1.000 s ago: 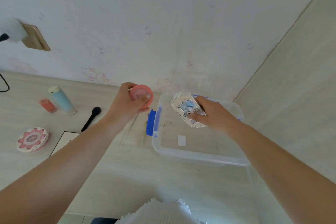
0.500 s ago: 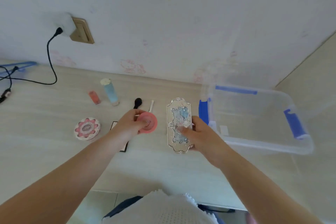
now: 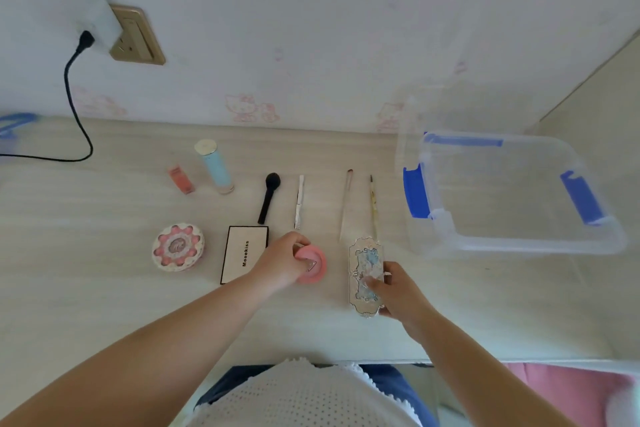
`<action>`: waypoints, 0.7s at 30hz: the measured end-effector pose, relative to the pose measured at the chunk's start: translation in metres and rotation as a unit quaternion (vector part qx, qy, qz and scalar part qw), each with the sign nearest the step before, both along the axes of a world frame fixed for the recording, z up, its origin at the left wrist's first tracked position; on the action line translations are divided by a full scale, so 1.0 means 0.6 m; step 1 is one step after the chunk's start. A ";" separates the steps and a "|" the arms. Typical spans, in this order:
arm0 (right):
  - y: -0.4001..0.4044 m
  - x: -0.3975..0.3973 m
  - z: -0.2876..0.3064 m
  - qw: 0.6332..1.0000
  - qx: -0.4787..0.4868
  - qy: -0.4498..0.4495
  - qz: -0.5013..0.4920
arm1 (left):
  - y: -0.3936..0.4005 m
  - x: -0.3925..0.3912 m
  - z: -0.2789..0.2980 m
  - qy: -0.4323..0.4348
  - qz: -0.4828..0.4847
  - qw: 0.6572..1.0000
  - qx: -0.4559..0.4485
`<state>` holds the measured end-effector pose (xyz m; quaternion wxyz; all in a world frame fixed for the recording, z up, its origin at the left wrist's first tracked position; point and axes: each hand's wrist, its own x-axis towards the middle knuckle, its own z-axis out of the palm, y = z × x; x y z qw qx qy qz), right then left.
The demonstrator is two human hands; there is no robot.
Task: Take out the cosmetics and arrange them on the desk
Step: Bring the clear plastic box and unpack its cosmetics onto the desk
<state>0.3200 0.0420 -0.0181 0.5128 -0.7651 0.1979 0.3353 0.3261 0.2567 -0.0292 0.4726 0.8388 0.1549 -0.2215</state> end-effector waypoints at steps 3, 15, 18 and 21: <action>0.002 0.003 -0.005 1.000 0.000 -0.003 0.000 | -0.004 0.004 -0.007 -0.012 -0.010 1.000 0.008; 0.005 0.028 -0.022 0.998 -0.054 -0.039 0.019 | -0.014 0.003 -0.014 -0.056 -0.105 0.985 0.121; -0.003 0.040 -0.029 0.990 -0.118 -0.063 0.055 | -0.019 0.002 -0.018 -0.071 -0.142 0.973 0.165; -0.008 0.049 -0.027 0.981 -0.157 -0.068 0.091 | -0.021 0.004 -0.020 -0.093 -0.149 0.964 0.200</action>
